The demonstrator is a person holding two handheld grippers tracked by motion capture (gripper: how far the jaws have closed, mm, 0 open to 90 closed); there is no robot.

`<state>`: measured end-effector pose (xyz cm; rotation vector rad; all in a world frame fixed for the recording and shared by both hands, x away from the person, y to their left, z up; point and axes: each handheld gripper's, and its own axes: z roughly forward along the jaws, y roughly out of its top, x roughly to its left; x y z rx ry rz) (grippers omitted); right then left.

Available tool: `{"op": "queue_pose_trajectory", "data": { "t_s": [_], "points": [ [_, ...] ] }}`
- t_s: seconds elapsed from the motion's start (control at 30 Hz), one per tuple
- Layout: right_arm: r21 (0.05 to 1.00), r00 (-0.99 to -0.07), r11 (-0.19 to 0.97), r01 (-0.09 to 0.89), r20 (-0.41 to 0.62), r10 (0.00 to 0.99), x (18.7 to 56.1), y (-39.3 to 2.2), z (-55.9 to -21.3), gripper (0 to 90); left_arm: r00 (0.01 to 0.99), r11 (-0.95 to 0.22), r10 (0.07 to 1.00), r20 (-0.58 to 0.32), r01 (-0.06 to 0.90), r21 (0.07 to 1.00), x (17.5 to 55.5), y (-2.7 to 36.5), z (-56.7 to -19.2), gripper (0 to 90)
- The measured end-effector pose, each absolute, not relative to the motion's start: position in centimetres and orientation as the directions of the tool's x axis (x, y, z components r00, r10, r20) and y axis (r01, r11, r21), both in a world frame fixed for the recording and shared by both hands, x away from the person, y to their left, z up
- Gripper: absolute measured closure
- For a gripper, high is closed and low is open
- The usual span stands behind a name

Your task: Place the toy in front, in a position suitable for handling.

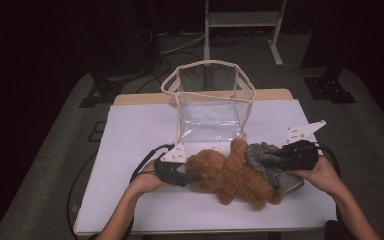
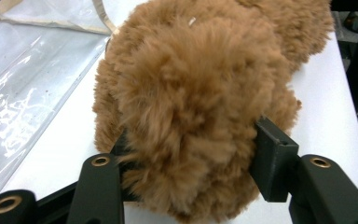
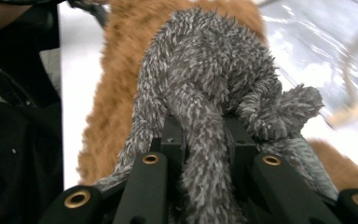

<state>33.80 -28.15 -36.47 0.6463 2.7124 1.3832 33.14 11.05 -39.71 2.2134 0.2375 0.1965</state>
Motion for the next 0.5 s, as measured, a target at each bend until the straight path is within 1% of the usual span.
{"op": "queue_pose_trajectory", "data": {
  "t_s": [0.13,0.2,0.27,0.37,0.4,0.43,0.5],
  "points": [
    [0.778,-0.879,0.482,0.403,0.182,0.441,33.7,-30.7,-37.0,73.4,0.97,-0.596,0.239,0.055,0.101,0.797,33.2,11.0,-39.7,46.9],
    [0.78,-0.873,0.476,0.407,0.18,0.453,33.6,-31.1,-36.7,73.4,0.97,-0.603,0.236,0.061,0.097,0.792,33.2,11.0,-39.7,47.0],
    [0.787,-0.879,0.478,0.389,0.162,0.448,33.5,-30.8,-36.0,73.4,0.969,-0.602,0.237,0.064,0.095,0.793,33.0,10.8,-39.6,47.0],
    [0.808,-0.909,0.495,0.32,0.115,0.4,33.2,-28.7,-34.2,73.4,0.97,-0.61,0.229,0.079,0.08,0.788,32.9,10.4,-39.1,47.2],
    [0.808,-0.909,0.495,0.32,0.115,0.4,33.2,-28.7,-34.2,73.4,0.97,-0.61,0.229,0.079,0.08,0.788,32.9,10.4,-39.1,47.2],
    [0.816,-0.932,0.514,0.262,0.077,0.353,33.1,-26.5,-32.9,73.4,0.97,-0.611,0.227,0.085,0.074,0.788,32.9,10.1,-38.9,47.2],
    [0.817,-0.945,0.531,0.224,0.05,0.322,33.2,-24.7,-31.9,73.4,0.97,-0.613,0.225,0.094,0.066,0.787,32.9,9.6,-38.6,47.2]
  ]
}}
